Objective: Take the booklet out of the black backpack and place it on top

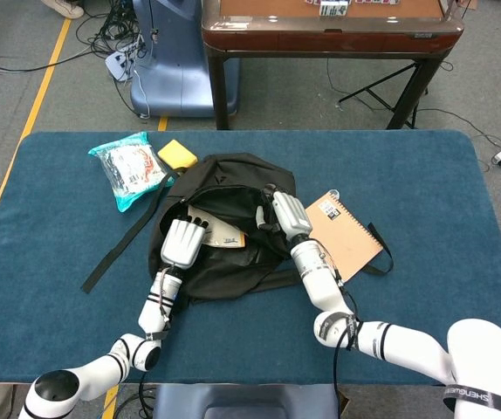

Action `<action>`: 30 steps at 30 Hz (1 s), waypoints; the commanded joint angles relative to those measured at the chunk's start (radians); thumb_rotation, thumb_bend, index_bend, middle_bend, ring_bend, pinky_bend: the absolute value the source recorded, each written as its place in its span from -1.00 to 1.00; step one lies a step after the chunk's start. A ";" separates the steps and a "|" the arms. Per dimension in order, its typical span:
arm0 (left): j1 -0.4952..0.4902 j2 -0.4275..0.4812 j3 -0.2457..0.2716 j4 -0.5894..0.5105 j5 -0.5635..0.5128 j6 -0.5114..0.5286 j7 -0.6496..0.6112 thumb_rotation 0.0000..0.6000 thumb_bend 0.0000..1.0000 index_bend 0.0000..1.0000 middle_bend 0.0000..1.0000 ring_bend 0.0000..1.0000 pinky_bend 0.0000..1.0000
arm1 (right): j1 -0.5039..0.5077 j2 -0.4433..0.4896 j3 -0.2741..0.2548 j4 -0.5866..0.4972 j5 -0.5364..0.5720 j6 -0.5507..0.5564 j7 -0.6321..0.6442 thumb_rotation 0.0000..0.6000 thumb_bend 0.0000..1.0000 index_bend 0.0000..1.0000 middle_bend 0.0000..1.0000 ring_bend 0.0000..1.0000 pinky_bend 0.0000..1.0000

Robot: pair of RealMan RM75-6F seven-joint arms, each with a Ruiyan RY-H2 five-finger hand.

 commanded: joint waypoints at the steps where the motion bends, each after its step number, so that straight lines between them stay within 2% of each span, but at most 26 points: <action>1: 0.004 0.012 0.006 -0.002 0.022 0.033 -0.053 1.00 -0.17 0.37 0.45 0.20 0.26 | 0.002 0.007 0.006 0.004 0.012 -0.005 0.002 1.00 0.26 0.27 -0.39 -0.77 -0.79; 5: 0.021 0.040 0.020 -0.028 0.049 0.075 -0.112 1.00 -0.15 0.49 0.54 0.24 0.27 | 0.003 0.017 0.014 0.009 0.032 -0.014 0.005 1.00 0.25 0.27 -0.39 -0.77 -0.79; 10: 0.060 0.110 0.048 -0.123 0.092 0.141 -0.172 1.00 -0.14 0.53 0.57 0.25 0.27 | 0.004 0.025 0.017 0.016 0.043 -0.021 0.011 1.00 0.25 0.27 -0.39 -0.77 -0.79; 18: 0.137 0.283 0.078 -0.406 0.149 0.240 -0.254 1.00 -0.11 0.53 0.57 0.25 0.27 | 0.004 0.031 0.014 0.023 0.049 -0.031 0.024 1.00 0.25 0.27 -0.39 -0.77 -0.79; 25: 0.207 0.442 0.066 -0.647 0.146 0.291 -0.287 1.00 -0.09 0.53 0.57 0.25 0.27 | -0.006 0.043 -0.001 0.012 0.038 -0.044 0.040 1.00 0.25 0.27 -0.39 -0.77 -0.79; 30: 0.254 0.563 0.040 -0.802 0.123 0.317 -0.292 1.00 -0.09 0.53 0.57 0.25 0.28 | -0.017 0.056 -0.035 -0.011 0.016 -0.070 0.045 1.00 0.25 0.23 -0.42 -0.77 -0.79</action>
